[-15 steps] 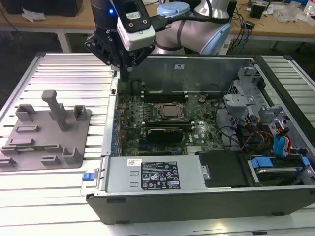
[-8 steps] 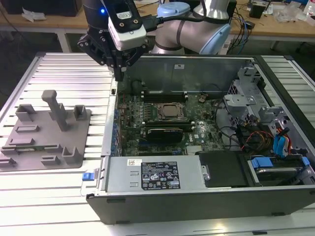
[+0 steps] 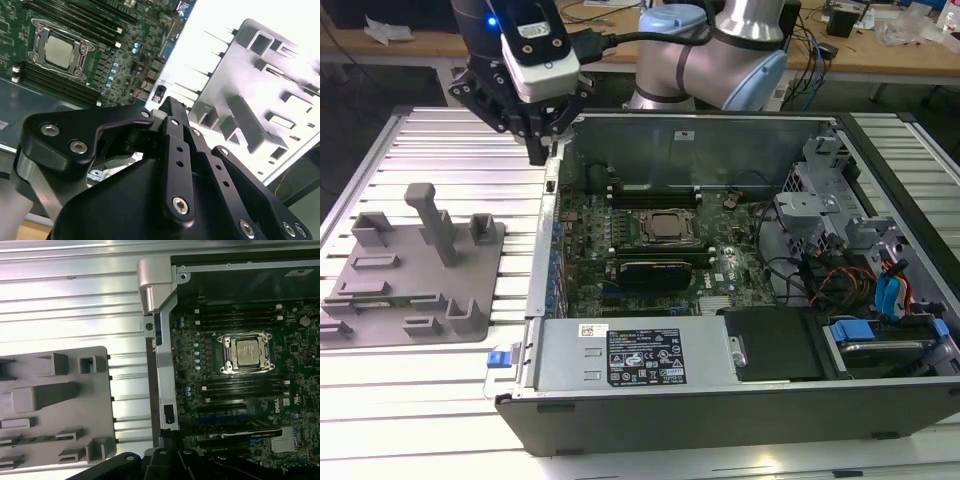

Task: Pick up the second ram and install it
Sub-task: 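Reach for the second ram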

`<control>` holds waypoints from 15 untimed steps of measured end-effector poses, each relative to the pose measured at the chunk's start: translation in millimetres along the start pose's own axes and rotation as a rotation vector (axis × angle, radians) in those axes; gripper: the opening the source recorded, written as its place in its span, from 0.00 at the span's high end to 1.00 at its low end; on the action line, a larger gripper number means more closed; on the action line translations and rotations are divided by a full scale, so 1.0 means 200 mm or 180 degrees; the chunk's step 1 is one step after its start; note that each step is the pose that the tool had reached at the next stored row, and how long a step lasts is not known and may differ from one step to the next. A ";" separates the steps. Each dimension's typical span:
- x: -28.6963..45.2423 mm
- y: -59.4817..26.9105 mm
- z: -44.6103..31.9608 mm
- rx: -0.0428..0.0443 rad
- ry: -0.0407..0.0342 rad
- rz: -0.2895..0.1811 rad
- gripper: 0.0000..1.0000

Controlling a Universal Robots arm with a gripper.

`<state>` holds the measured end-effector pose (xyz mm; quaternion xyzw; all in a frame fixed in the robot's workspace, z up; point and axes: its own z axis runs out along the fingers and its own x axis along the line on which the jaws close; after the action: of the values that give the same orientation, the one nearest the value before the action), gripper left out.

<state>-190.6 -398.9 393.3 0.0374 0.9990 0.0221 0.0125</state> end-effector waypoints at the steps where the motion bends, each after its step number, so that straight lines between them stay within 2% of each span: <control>1: 0.019 -0.001 -0.001 0.0000 0.0000 0.0000 0.92; 8: 0.135 -0.010 -0.003 0.0000 0.0000 0.0000 0.92; 15: 0.313 -0.023 -0.008 0.0000 0.0000 0.0000 0.92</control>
<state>-253.3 -398.9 393.1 0.0374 0.9990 0.0221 0.0125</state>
